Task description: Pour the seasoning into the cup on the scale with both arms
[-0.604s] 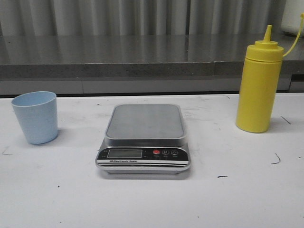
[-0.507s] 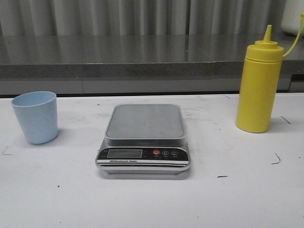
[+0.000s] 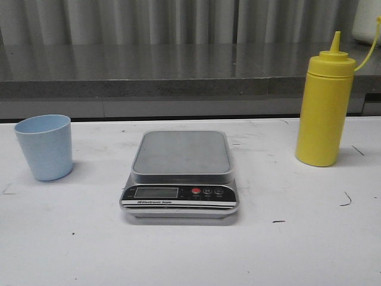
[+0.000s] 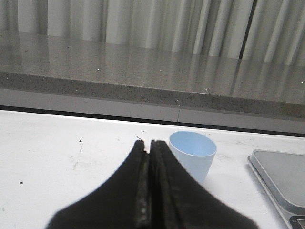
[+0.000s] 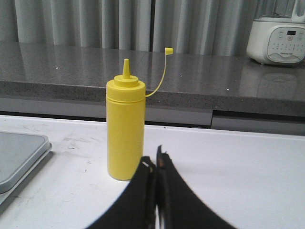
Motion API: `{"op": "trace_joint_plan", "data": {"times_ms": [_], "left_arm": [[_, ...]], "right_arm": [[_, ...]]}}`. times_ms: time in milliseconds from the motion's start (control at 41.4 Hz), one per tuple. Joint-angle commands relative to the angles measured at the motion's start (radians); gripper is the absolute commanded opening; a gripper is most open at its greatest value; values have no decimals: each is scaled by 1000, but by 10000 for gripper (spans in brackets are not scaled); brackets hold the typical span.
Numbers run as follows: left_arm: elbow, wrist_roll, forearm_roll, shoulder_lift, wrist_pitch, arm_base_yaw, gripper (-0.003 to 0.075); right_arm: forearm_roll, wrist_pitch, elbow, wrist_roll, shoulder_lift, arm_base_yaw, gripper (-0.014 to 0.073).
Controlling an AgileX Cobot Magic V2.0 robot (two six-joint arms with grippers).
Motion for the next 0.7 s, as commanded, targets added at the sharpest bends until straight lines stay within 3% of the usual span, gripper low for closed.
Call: {"op": "trace_joint_plan", "data": {"times_ms": [0, 290, 483, 676], "left_arm": [[24, 2, -7, -16, -77, 0, -20], [12, 2, -4, -16, -137, 0, -20], [-126, 2, -4, -11, -121, 0, -20], [-344, 2, -3, 58, 39, 0, -20]], "right_arm": [[0, -76, -6, -11, -17, 0, -67], [0, -95, -17, -11, -17, 0, -67], [-11, -5, -141, -11, -16, 0, -67], [-64, 150, -360, -11, 37, 0, -67]]}}
